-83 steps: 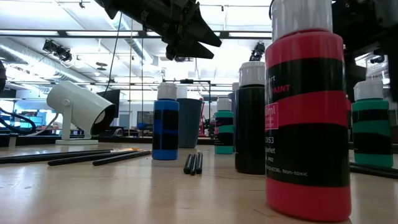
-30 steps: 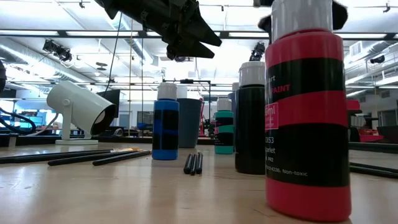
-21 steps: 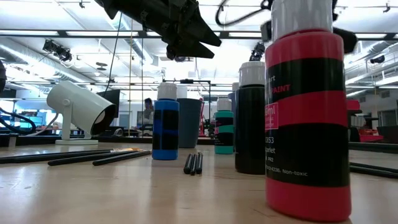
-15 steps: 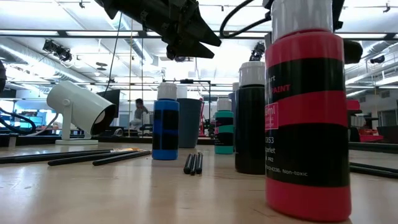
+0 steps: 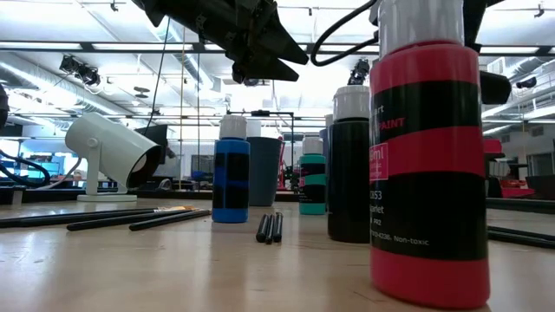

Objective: Pick & Place Paint Supplies
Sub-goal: Put the small light blue paint bottle into the blue bin

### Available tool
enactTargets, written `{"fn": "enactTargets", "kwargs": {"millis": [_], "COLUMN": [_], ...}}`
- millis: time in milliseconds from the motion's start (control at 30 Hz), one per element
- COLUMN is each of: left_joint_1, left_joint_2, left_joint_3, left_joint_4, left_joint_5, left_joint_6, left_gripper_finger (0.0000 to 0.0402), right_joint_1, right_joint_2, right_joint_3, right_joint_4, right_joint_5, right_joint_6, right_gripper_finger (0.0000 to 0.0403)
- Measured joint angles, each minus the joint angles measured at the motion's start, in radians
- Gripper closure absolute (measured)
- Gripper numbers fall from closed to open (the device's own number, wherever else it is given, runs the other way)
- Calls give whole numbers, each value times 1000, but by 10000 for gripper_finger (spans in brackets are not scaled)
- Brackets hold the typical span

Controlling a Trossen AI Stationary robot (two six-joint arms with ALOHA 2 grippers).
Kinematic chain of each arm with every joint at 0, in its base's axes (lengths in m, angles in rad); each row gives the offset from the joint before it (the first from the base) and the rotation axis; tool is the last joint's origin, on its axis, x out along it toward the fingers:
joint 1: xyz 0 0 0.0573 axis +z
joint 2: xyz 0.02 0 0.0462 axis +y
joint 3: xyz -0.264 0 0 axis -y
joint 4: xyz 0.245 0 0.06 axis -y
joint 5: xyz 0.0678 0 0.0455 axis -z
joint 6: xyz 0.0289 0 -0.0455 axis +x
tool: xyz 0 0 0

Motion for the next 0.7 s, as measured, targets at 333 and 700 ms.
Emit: {"fn": "enactTargets", "kwargs": {"millis": [333,700], "left_joint_1": [0,0], "left_joint_2": [0,0], "left_joint_3": [0,0], "left_joint_4": [0,1], "left_joint_5": [0,0], "left_joint_6": [0,0], "left_gripper_finger": [152,152], "right_joint_1": [-1,0], "right_joint_2": [3,5], "right_joint_3": [-4,60], "right_joint_4": [2,-59], "right_joint_5": [11,11], "right_joint_6": [-87,-106], "right_gripper_finger": [237,213]}}
